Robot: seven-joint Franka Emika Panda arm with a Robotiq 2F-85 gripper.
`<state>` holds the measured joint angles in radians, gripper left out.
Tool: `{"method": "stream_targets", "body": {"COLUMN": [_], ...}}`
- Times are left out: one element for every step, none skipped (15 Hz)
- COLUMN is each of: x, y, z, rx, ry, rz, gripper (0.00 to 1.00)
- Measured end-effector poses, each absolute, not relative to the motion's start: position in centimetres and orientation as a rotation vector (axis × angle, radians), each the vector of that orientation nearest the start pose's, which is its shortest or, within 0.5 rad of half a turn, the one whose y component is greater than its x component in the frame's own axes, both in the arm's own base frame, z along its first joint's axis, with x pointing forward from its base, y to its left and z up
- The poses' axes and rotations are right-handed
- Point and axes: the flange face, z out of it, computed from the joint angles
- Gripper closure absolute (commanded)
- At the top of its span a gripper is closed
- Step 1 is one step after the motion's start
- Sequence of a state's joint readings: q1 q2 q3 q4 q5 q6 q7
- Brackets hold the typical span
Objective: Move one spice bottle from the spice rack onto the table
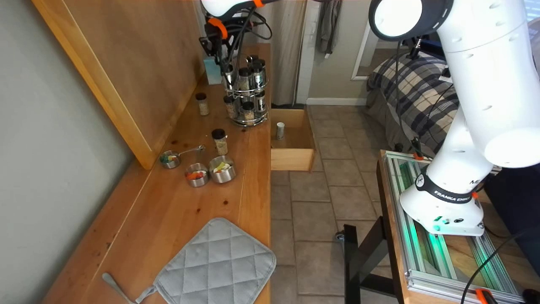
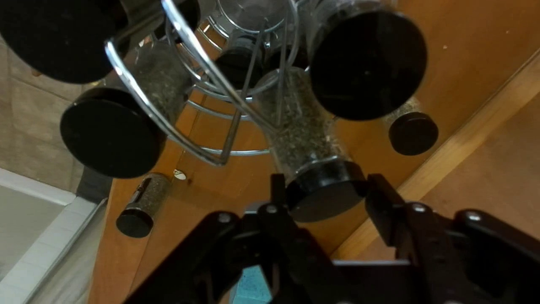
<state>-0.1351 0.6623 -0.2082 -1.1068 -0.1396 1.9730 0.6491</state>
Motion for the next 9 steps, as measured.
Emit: {"method": "stream_targets", "body": {"x": [72.7, 72.6, 72.6, 72.5, 72.3, 72.1, 71.7, 71.3, 71.0], "y": [-21.8, -21.9, -22.0, -22.1, -22.1, -22.1, -22.1, -22.0, -21.8], "z": [45.8, 45.8, 45.9, 46.1, 46.3, 46.8, 47.3, 47.9, 48.4], "rx": [-3.005, -3.005, -3.002, -2.997, -2.99, -2.981, -2.968, -2.953, -2.936], "ry": [1.444, 1.446, 1.445, 1.442, 1.438, 1.431, 1.42, 1.406, 1.386], "rz": [-0.426, -0.425, -0.434, -0.45, -0.472, -0.502, -0.541, -0.591, -0.65], "gripper": [0.74, 0.74, 0.74, 0.74, 0.74, 0.74, 0.74, 0.74, 0.74]}}
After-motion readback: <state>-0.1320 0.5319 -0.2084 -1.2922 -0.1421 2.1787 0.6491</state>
